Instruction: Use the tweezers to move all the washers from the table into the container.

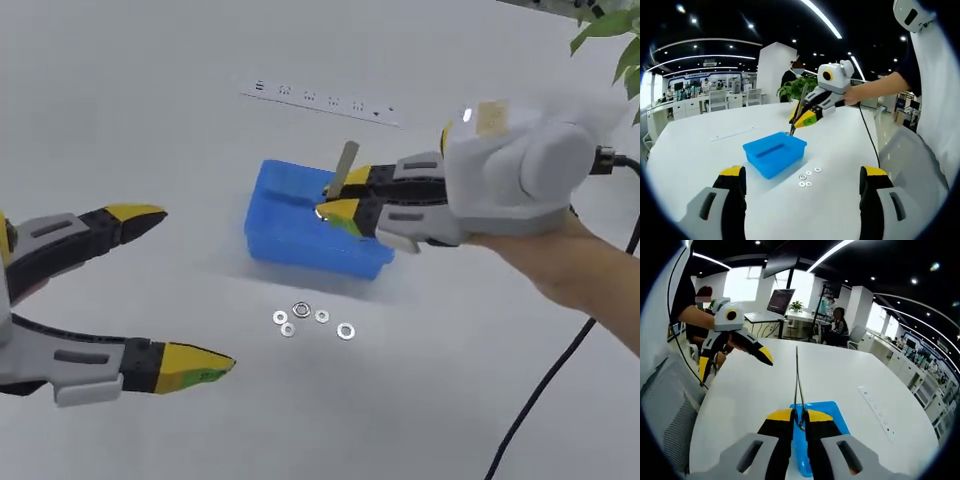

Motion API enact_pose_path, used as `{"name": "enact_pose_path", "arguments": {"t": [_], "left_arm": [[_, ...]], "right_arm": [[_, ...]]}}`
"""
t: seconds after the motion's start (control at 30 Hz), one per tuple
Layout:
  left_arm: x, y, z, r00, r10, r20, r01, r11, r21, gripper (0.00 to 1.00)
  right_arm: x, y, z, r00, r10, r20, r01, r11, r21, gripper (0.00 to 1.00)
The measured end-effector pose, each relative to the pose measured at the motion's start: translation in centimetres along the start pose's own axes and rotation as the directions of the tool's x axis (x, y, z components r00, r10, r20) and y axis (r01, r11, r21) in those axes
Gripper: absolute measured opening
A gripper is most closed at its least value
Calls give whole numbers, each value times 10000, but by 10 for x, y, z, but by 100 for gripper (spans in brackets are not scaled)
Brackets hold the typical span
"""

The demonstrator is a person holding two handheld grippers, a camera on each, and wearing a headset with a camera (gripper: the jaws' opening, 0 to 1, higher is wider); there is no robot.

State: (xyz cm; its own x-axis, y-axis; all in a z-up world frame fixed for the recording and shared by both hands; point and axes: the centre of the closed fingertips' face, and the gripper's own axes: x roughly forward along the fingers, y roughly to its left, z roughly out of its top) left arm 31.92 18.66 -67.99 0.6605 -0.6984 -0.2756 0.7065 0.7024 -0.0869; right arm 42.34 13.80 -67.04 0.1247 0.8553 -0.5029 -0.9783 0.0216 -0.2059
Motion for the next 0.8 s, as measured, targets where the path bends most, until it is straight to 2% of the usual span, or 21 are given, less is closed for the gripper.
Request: {"name": "enact_pose_path", "arguments": {"t": [0.23,0.37,0.43,0.63,0.8], "left_arm": [[1,6,-6,9998,206,-85,-208,9992,-330,100],[-3,13,-10,9991,354,-247,-364,9984,-441,100],[-5,17,-13,9981,453,-415,-470,9980,-422,100],[-6,25,-17,9959,683,-585,-714,9961,-527,100],[-1,24,-18,9958,674,-623,-714,9954,-639,100]], "right_arm": [[34,-24,-38,9984,64,-561,-52,9998,215,10],[46,-28,-52,9978,194,-626,-162,9986,507,10],[51,-30,-58,9977,232,-631,-191,9977,652,10],[57,-31,-69,9976,313,-623,-251,9948,986,10],[57,-27,-77,9966,434,-703,-355,9934,1094,10]]}}
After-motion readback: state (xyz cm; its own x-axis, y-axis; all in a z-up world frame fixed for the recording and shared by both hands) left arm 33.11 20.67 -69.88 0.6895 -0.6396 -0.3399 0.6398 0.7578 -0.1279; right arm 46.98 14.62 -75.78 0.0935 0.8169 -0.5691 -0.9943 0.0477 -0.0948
